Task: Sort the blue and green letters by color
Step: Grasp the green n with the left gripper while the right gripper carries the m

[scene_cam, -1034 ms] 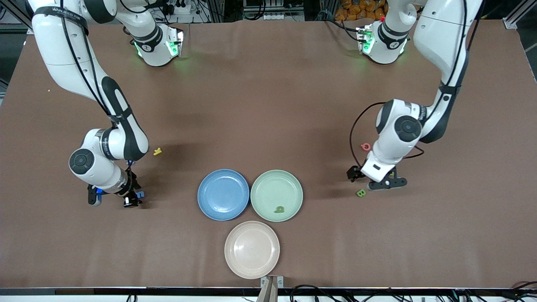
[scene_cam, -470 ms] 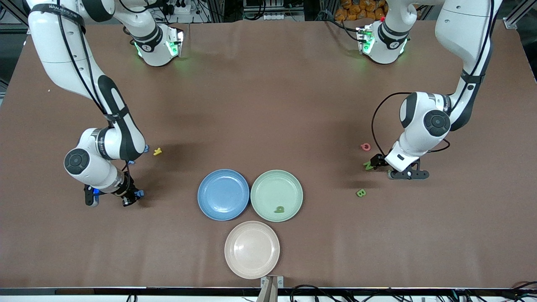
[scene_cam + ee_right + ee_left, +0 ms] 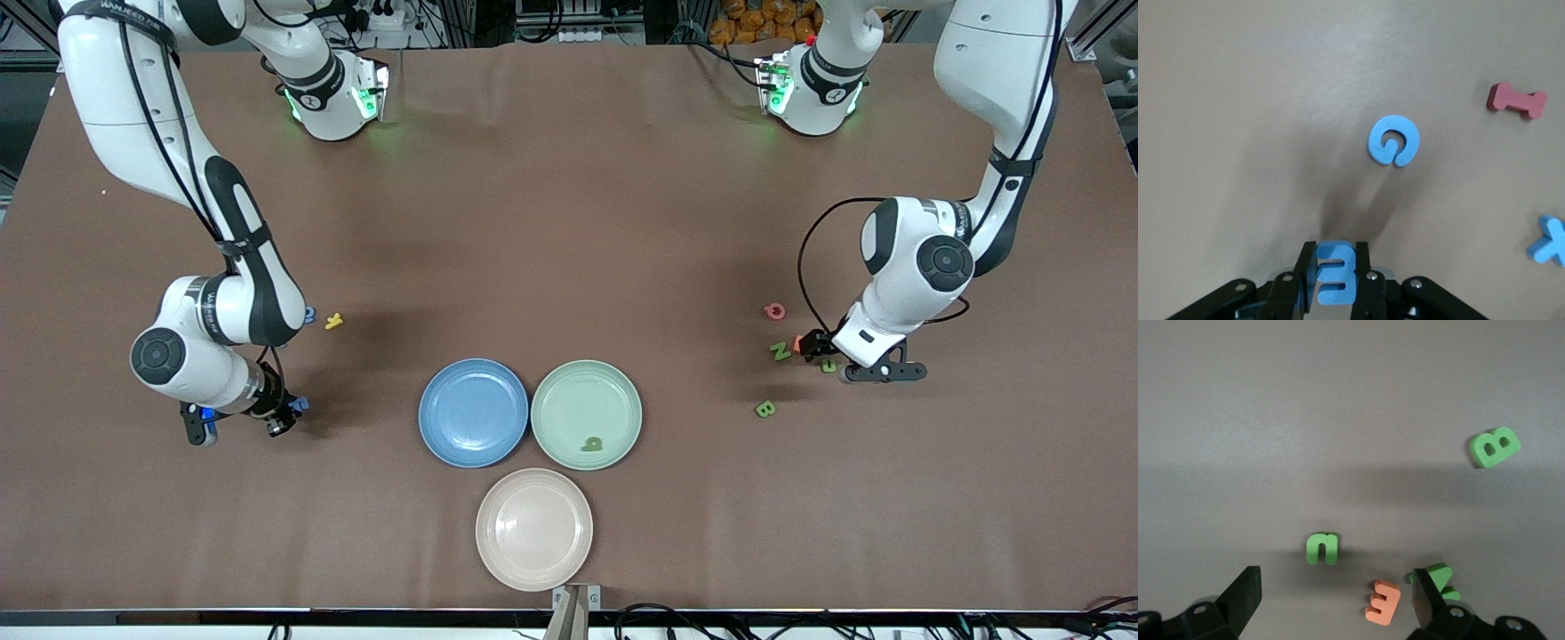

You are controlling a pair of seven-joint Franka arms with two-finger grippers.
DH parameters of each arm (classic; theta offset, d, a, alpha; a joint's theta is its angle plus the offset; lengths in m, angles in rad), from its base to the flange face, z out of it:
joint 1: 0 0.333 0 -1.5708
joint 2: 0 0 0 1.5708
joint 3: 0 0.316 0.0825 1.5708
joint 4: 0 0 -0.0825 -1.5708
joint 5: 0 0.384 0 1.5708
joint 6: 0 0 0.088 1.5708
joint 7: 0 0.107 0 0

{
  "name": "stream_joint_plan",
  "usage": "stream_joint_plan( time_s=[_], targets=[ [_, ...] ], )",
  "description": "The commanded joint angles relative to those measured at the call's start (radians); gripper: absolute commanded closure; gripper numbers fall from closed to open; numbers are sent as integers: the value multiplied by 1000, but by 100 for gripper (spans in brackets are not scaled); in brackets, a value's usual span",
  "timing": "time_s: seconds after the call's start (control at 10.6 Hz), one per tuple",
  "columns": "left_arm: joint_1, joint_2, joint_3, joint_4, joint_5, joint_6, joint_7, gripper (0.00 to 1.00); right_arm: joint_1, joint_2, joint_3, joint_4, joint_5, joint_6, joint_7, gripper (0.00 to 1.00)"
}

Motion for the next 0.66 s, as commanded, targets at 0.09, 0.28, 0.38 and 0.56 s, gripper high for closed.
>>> stream_joint_plan(
  time_s=[0.09,0.28,0.38,0.56],
  targets=[
    [0,30,-8,18,-7,-1,-87,0,19,-11,4,109,-5,-128,-164,87],
    [7,57,-8,39,7,-1,-58,0,46,-7,4,154,-9,-158,-233,87],
    [12,74,-8,54,7,-1,-26,0,56,-6,4,177,-9,-180,-294,87],
    [13,97,-8,81,7,-1,-7,0,79,-7,18,207,-2,-198,-440,90]
  ],
)
